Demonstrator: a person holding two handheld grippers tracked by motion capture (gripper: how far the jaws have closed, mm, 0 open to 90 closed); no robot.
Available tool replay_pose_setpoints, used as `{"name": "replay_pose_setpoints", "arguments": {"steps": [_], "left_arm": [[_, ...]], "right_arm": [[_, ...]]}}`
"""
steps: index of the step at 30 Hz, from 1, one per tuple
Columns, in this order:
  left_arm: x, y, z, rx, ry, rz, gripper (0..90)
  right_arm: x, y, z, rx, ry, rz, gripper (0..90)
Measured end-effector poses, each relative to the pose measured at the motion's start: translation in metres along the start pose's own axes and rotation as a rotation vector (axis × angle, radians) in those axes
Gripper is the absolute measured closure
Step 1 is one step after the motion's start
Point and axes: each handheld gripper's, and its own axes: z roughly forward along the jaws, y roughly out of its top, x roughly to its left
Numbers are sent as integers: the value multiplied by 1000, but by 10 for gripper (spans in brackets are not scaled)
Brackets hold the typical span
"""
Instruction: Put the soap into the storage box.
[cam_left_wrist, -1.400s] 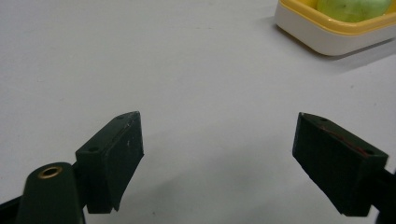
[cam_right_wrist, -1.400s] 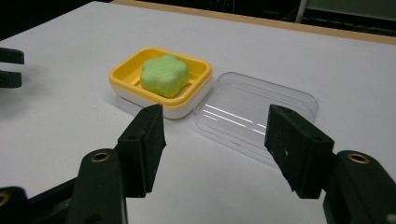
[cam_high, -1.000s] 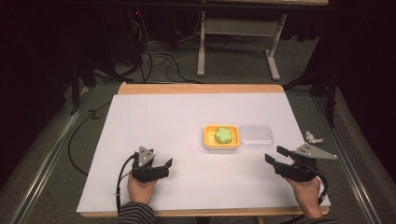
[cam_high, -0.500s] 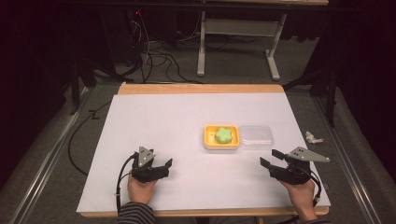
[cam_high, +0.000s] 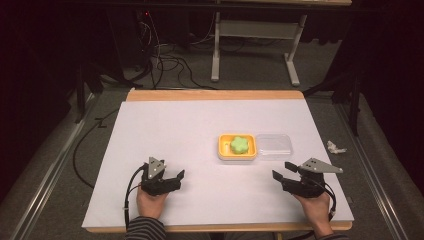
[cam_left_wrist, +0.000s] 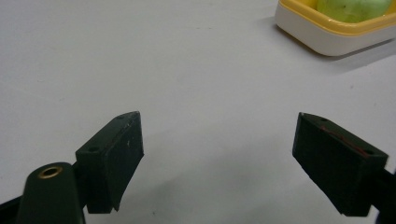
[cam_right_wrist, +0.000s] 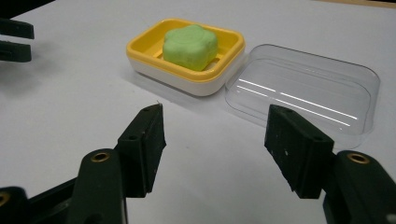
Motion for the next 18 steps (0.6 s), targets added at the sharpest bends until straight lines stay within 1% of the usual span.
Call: {"name": "replay_pose_setpoints", "arguments": {"steps": [7, 13, 18], "left_arm": [[0, 0, 0, 0, 1, 1, 168], [0, 0, 0, -1, 0, 2, 168], [0, 0, 0, 0, 0, 2, 168]], "right_arm": [[2, 0, 8, 12, -2, -17, 388], [2, -2, 13, 27, -8, -8, 390], [1, -2, 17, 38, -14, -10, 390]]}}
